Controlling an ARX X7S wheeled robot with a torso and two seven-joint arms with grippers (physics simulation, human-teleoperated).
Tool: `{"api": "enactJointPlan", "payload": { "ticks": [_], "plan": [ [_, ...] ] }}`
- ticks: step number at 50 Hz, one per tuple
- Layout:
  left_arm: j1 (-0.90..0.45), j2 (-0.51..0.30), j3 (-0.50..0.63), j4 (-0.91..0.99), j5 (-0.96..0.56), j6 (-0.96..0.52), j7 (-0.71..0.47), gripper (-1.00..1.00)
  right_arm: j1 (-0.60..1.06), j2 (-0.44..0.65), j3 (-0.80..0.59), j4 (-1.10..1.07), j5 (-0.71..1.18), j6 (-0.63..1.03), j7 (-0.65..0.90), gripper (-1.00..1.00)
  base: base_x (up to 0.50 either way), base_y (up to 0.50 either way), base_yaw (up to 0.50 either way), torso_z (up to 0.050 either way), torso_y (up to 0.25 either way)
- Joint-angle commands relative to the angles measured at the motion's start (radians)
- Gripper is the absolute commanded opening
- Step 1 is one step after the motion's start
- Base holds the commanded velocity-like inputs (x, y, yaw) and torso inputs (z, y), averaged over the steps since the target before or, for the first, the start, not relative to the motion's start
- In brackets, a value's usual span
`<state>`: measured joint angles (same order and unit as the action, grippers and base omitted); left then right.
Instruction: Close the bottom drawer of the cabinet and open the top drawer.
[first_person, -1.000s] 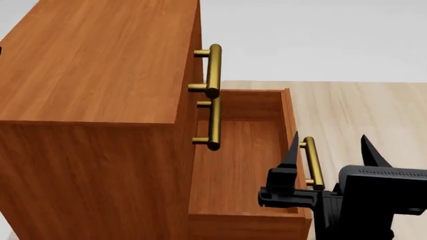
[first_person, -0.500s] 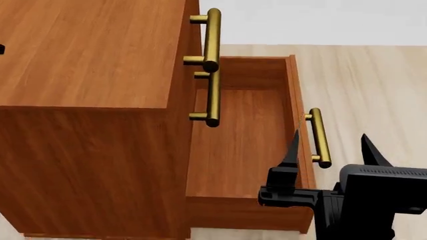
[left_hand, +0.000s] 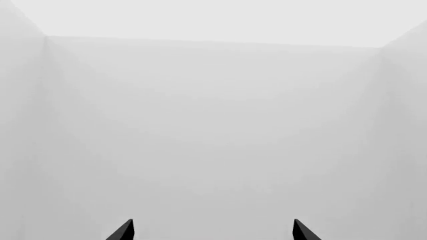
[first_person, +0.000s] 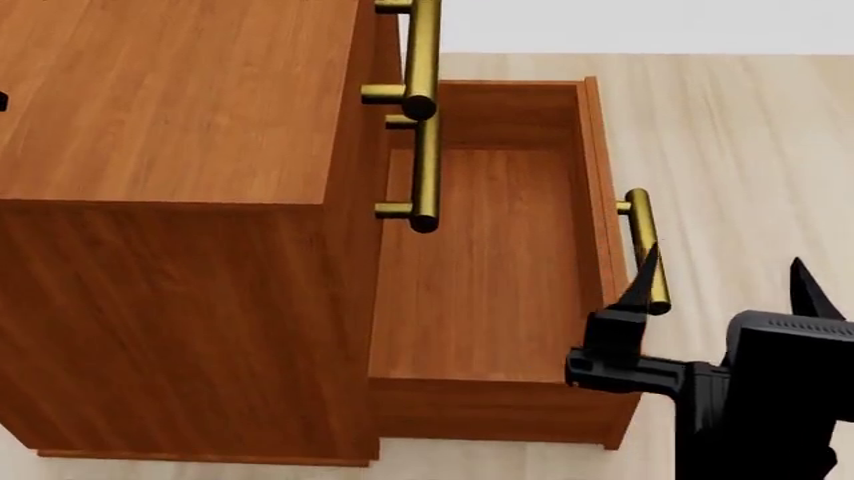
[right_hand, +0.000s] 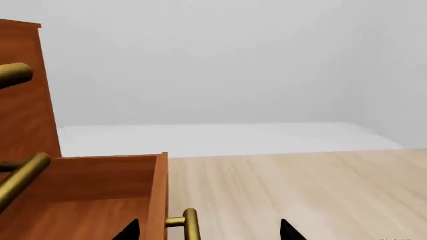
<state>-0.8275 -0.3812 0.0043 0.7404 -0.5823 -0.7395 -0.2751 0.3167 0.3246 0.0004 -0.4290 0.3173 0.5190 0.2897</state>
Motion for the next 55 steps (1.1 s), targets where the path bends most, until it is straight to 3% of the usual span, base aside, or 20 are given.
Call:
{"api": "enactJointPlan", "payload": {
  "ticks": [1,27,55],
  "plan": [
    [0.001,-0.002,0.006,-0.003,0.001,0.007,-0.002,1.0,0.025,0.03,0.056,0.015,-0.037,0.035,0.07,1.0,0.0,0.0,0.0,0.0,0.0],
    [0.0,-0.01,0.012,-0.006,-0.003,0.016,-0.008,1.0,0.092,0.062,0.093,0.318,-0.088,0.008,0.101,1.0,0.0,0.0,0.0,0.0,0.0],
    [-0.019,-0.024,0.018,0.01,-0.021,-0.008,-0.027,1.0,0.239,0.001,0.02,0.856,-0.137,-0.249,0.033,1.0,0.0,0.0,0.0,0.0,0.0]
  ]
}}
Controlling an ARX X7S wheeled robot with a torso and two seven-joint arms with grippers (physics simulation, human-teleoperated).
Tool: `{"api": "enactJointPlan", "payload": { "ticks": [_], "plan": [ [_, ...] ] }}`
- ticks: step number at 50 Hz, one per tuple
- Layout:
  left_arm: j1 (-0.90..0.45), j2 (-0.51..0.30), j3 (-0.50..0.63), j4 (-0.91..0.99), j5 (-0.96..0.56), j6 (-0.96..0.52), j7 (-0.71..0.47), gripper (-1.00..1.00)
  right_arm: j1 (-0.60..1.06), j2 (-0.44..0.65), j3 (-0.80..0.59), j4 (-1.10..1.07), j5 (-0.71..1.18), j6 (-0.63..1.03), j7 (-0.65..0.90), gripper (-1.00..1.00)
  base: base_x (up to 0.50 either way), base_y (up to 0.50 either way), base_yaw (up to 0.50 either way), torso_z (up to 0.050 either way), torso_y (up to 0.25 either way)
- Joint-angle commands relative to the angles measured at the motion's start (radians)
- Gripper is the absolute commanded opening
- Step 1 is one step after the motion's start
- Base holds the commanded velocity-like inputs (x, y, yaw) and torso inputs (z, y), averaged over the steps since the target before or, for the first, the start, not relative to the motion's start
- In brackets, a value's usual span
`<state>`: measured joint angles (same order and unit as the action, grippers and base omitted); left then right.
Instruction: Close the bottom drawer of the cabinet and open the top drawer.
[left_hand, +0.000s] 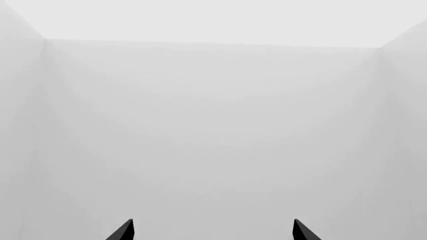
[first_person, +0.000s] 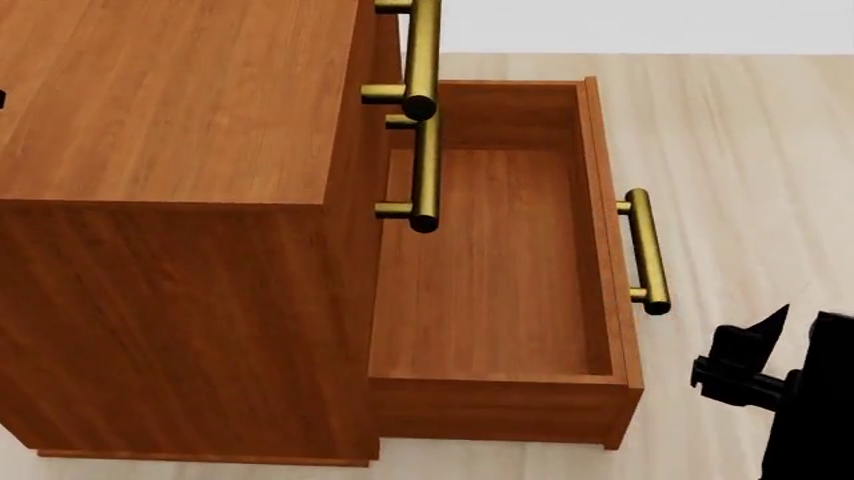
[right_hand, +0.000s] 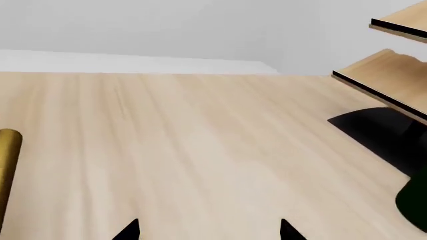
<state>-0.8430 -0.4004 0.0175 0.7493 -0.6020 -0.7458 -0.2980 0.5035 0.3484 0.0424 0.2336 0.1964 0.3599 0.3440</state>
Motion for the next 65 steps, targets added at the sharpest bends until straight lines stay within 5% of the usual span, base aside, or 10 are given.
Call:
{"api": "enactJointPlan", "payload": {
  "ticks": [1,33,65],
  "plan": [
    [-0.004,-0.005,0.005,0.0,-0.002,-0.002,-0.005,1.0,0.056,-0.024,-0.025,0.207,-0.018,-0.097,-0.023,1.0,0.0,0.0,0.0,0.0,0.0],
    [-0.003,-0.016,0.005,-0.009,-0.01,0.012,-0.007,1.0,0.211,-0.111,-0.096,0.609,-0.049,-0.286,-0.092,1.0,0.0,0.0,0.0,0.0,0.0],
    [-0.016,-0.012,0.033,-0.009,-0.015,0.013,-0.019,1.0,0.111,-0.13,-0.17,0.285,0.014,-0.147,-0.238,1.0,0.0,0.0,0.0,0.0,0.0]
  ]
}}
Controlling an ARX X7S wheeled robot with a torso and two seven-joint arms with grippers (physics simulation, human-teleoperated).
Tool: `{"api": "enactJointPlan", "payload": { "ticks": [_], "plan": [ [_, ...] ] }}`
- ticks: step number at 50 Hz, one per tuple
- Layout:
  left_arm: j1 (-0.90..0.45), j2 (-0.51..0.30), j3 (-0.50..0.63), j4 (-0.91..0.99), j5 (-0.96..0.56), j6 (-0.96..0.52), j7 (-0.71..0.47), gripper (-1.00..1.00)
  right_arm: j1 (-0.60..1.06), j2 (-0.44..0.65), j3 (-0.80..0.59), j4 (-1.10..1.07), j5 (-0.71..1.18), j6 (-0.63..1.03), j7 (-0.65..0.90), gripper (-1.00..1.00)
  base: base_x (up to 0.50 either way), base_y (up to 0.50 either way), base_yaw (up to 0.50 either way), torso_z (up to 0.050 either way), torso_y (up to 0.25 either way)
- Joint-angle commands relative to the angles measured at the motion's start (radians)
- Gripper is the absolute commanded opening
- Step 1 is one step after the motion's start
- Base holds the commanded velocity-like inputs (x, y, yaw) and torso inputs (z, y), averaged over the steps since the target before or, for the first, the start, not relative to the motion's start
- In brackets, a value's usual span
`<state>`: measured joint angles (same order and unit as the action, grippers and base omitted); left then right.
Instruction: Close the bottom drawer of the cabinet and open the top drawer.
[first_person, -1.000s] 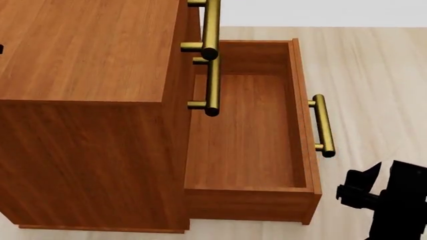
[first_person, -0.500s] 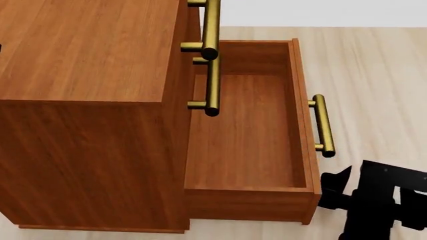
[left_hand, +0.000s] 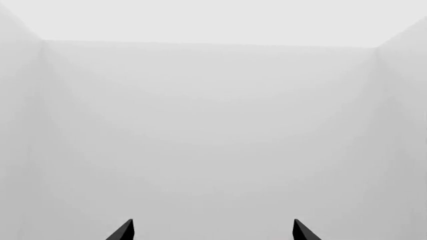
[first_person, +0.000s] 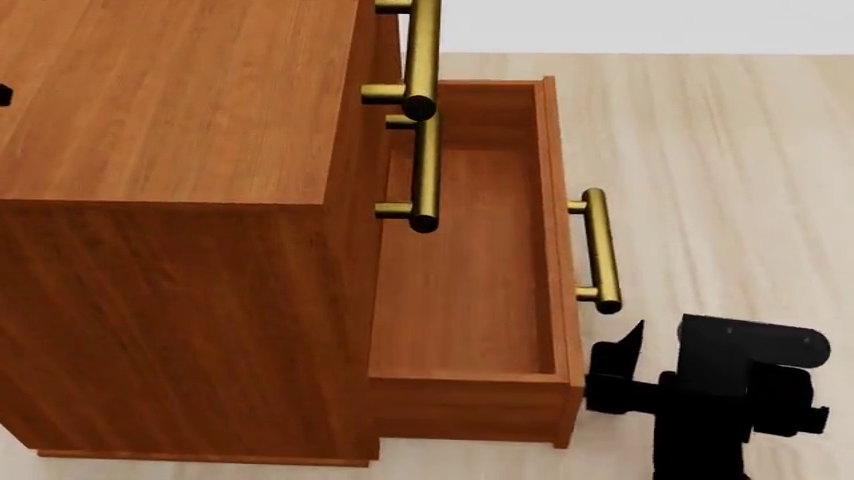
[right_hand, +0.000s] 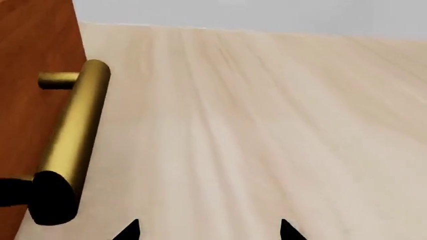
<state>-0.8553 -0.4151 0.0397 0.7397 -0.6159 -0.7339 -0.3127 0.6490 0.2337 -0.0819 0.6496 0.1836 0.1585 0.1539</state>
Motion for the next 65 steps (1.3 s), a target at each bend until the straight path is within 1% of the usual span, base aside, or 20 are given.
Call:
{"api": "enactJointPlan", "payload": {
  "ticks": [1,5,24,38,65],
  "plan": [
    [-0.005,0.002,0.012,0.002,-0.002,0.0,-0.005,1.0,-0.037,-0.019,-0.054,-0.145,0.025,0.061,-0.052,1.0,0.0,0.0,0.0,0.0,0.0],
    [-0.006,0.0,0.012,0.002,-0.003,0.0,-0.006,1.0,-0.04,-0.031,-0.069,-0.17,0.026,0.073,-0.055,1.0,0.0,0.0,0.0,0.0,0.0],
    [0.008,-0.009,0.0,0.002,-0.012,0.012,-0.008,1.0,0.003,-0.103,-0.161,-0.112,0.008,0.055,-0.099,1.0,0.0,0.0,0.0,0.0,0.0],
    [0.007,-0.017,-0.006,0.01,-0.025,0.007,-0.014,1.0,0.044,-0.159,-0.219,-0.111,0.023,0.075,-0.137,1.0,0.0,0.0,0.0,0.0,0.0],
    [0.002,-0.023,0.002,0.018,-0.037,0.004,-0.025,1.0,0.035,-0.171,-0.295,-0.187,0.101,0.124,-0.197,1.0,0.0,0.0,0.0,0.0,0.0]
  ]
}}
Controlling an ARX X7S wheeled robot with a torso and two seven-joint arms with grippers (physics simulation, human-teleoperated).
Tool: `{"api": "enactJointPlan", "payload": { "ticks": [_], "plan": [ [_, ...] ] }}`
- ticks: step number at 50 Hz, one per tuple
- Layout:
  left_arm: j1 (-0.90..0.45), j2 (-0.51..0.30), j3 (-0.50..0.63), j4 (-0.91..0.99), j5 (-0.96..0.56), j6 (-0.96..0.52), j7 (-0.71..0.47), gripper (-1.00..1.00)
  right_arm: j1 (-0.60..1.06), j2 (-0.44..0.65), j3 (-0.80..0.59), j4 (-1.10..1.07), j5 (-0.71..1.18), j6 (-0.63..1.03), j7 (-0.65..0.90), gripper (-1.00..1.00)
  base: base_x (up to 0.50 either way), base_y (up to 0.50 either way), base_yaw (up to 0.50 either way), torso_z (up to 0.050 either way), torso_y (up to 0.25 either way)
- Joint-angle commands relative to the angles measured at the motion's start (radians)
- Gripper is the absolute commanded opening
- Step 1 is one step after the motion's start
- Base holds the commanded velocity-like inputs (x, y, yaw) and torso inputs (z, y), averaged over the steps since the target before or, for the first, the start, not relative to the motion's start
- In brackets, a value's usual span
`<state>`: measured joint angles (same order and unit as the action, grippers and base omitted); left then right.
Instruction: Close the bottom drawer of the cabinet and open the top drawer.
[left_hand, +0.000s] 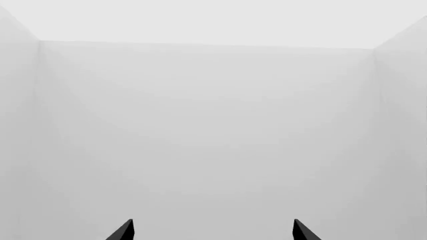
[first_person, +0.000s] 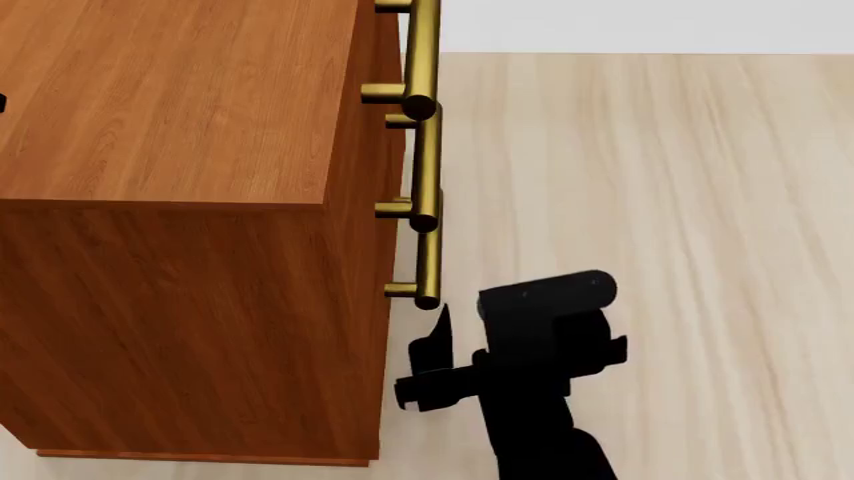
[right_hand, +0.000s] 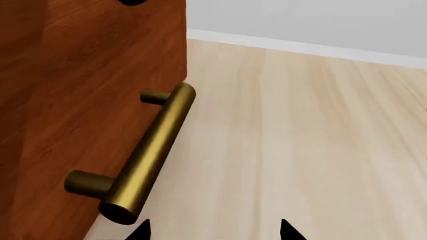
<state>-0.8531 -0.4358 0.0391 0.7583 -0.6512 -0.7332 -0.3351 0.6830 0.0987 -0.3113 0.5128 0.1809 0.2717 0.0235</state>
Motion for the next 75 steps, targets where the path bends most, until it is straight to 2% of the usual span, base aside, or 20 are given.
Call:
{"api": "enactJointPlan", "payload": {
  "ticks": [1,13,27,32,38,49,64,75],
  "plan": [
    [0.001,-0.002,0.003,-0.001,-0.002,0.004,-0.002,1.0,0.0,-0.035,-0.067,-0.054,0.107,0.012,-0.066,1.0,-0.01,0.0,0.0,0.0,0.0],
    [0.0,-0.003,0.006,-0.006,-0.003,0.012,-0.002,1.0,-0.082,0.025,-0.057,-0.216,0.128,0.066,-0.009,1.0,0.0,0.0,0.0,0.0,0.001],
    [-0.009,0.009,0.029,-0.012,-0.002,0.017,-0.004,1.0,-0.272,0.154,0.119,-0.68,0.26,0.255,0.163,1.0,0.0,0.0,0.0,0.0,0.0],
    [-0.011,0.009,0.031,-0.01,-0.005,0.017,-0.006,1.0,-0.317,0.183,0.161,-0.773,0.283,0.286,0.202,1.0,0.0,0.0,0.0,0.0,0.0],
    [-0.017,0.01,0.034,-0.006,-0.009,0.014,-0.011,1.0,-0.349,0.18,0.271,-0.84,0.4,0.32,0.223,1.0,0.0,0.0,0.0,0.0,0.0],
    [-0.014,0.004,0.033,0.001,-0.015,0.013,-0.015,1.0,-0.29,0.132,0.475,-0.907,0.721,0.418,0.28,1.0,0.0,0.0,0.0,0.0,0.0],
    [-0.03,0.003,0.04,0.008,-0.027,0.0,-0.028,1.0,-0.211,0.1,0.584,-0.956,0.962,0.489,0.416,1.0,0.0,0.0,0.0,0.0,0.0],
    [-0.039,-0.001,0.041,0.025,-0.044,-0.017,-0.041,1.0,-0.138,0.067,0.614,-0.95,1.121,0.516,0.51,1.0,0.0,0.0,0.0,0.0,0.0]
  ]
}}
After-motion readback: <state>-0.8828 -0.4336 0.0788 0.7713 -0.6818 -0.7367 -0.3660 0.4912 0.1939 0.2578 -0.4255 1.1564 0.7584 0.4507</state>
